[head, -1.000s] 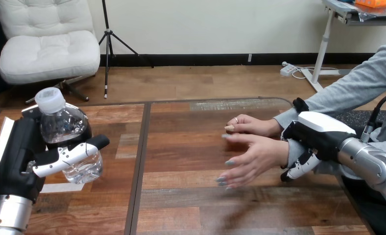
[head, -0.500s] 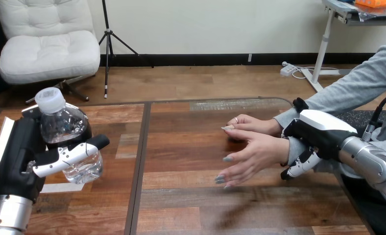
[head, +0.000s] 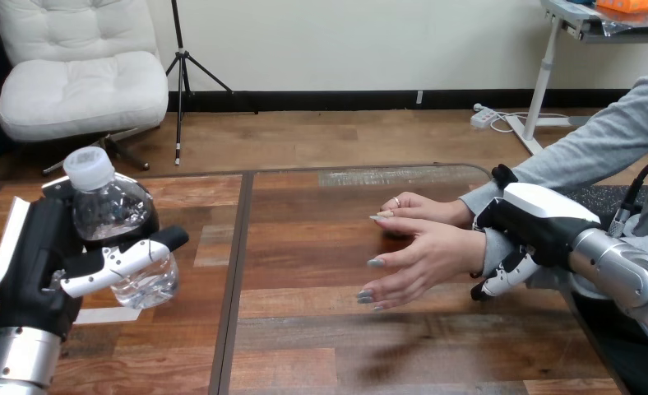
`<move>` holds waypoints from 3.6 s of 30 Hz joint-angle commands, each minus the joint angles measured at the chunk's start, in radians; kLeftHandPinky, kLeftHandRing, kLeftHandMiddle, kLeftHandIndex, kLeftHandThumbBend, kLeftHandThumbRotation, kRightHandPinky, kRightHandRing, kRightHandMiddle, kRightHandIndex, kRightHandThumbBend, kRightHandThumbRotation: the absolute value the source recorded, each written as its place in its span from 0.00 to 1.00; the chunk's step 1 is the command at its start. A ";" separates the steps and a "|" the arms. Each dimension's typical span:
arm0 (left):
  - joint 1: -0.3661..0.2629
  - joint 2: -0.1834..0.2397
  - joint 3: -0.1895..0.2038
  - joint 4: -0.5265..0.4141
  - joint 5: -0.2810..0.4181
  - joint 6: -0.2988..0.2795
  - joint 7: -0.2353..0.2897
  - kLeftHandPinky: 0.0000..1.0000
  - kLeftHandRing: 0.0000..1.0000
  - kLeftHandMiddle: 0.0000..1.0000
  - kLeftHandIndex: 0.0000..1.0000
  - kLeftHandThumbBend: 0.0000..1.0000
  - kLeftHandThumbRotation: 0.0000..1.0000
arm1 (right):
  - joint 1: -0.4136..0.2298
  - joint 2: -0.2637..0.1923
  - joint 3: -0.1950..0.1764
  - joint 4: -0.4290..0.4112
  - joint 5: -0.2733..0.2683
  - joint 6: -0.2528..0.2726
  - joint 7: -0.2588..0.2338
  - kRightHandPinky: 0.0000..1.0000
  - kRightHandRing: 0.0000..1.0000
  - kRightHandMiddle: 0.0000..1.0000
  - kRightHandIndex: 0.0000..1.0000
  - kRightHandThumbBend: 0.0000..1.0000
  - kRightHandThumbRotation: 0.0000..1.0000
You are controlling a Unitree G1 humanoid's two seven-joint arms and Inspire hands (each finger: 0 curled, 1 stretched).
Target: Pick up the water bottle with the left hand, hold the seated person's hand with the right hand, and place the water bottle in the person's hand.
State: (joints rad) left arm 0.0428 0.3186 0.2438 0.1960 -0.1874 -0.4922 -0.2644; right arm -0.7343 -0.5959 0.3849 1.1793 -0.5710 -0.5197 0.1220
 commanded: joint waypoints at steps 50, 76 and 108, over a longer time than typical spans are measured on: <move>-0.115 -0.043 -0.092 -0.059 -0.001 0.003 -0.044 0.26 0.32 0.38 0.39 0.65 0.00 | -0.025 -0.023 -0.043 -0.144 0.048 -0.061 -0.018 0.24 0.29 0.35 0.37 0.80 0.00; -0.219 -0.093 -0.163 -0.013 0.018 0.040 -0.070 0.25 0.31 0.37 0.39 0.68 0.00 | -0.019 -0.020 -0.053 -0.171 0.067 -0.074 -0.004 0.24 0.29 0.35 0.36 0.80 0.00; -0.364 -0.196 -0.235 0.107 0.029 0.102 -0.112 0.29 0.34 0.38 0.40 0.71 0.00 | -0.004 -0.016 -0.054 -0.208 0.079 -0.062 0.014 0.22 0.27 0.34 0.36 0.80 0.00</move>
State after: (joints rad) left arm -0.2254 0.1473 0.0125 0.2970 -0.1510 -0.4028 -0.3891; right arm -0.7173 -0.5996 0.3677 1.0240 -0.5197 -0.5716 0.1376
